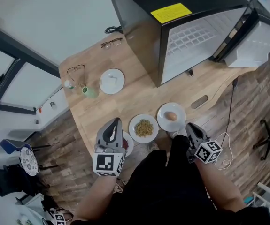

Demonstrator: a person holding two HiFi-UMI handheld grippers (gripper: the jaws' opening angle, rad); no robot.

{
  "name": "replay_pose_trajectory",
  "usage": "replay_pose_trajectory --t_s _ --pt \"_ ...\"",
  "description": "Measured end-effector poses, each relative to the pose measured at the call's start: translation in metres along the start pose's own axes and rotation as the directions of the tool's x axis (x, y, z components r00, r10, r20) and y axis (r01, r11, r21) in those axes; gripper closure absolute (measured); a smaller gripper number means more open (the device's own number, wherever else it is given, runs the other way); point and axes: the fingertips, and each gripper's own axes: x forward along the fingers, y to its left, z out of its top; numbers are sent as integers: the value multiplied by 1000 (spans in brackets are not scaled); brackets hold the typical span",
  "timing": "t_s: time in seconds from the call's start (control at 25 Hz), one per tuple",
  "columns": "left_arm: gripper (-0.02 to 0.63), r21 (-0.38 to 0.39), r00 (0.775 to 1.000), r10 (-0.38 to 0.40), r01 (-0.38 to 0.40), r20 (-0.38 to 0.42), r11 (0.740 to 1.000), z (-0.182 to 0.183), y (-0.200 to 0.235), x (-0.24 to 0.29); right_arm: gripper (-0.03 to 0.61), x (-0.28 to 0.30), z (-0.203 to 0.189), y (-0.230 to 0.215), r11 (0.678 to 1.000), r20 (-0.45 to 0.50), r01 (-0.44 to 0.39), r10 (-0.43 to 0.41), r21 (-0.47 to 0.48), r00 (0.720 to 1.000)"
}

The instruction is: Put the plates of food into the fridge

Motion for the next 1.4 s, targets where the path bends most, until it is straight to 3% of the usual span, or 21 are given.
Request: replay_pose_trajectory --t_s 0.04,0.12,0.24,0.4,0.64,0.72,0.84,0.92,0.96,1.16,1.4 --pt "611 2 1000 0 0 -6 1000 -2 0 1 547 2 -6 -7 999 5 8 -8 45 1000" --pt "611 7 1000 -8 8 -15 1000 -5 -5 1 433 4 -19 -19 991 0 18 -18 133 1000" --pt "611 18 999 -27 28 -29 999 -8 -15 3 380 8 -38 -33 955 -5 29 -29 295 1000" --pt "611 29 998 -41 43 -45 999 -9 -20 5 362 24 -61 -46 879 -20 52 -48 474 999" --pt "611 42 998 -36 38 -53 998 -8 -18 5 364 47 -78 -52 789 -15 61 -65 611 998" --pt "611 35 998 -35 37 -58 999 -10 -16 4 372 49 -82 -54 768 -24 67 -67 637 997" --pt "611 15 998 -35 36 -61 999 -14 -15 1 414 49 -80 -51 785 -32 64 -56 616 998" --pt "611 7 997 -34 35 -65 999 -17 -12 -1 507 47 -76 -47 795 -22 54 -51 604 998" --pt "611 3 997 -34 34 -66 999 -18 -11 -2 522 46 -74 -46 789 -15 51 -53 612 998" --pt "611 -16 998 -28 27 -54 999 -28 -2 -4 546 39 -62 -41 737 53 -2 -46 676 998" --pt "611 -44 999 -24 22 -49 999 -25 -1 5 547 30 -30 -29 750 124 -94 16 655 992"
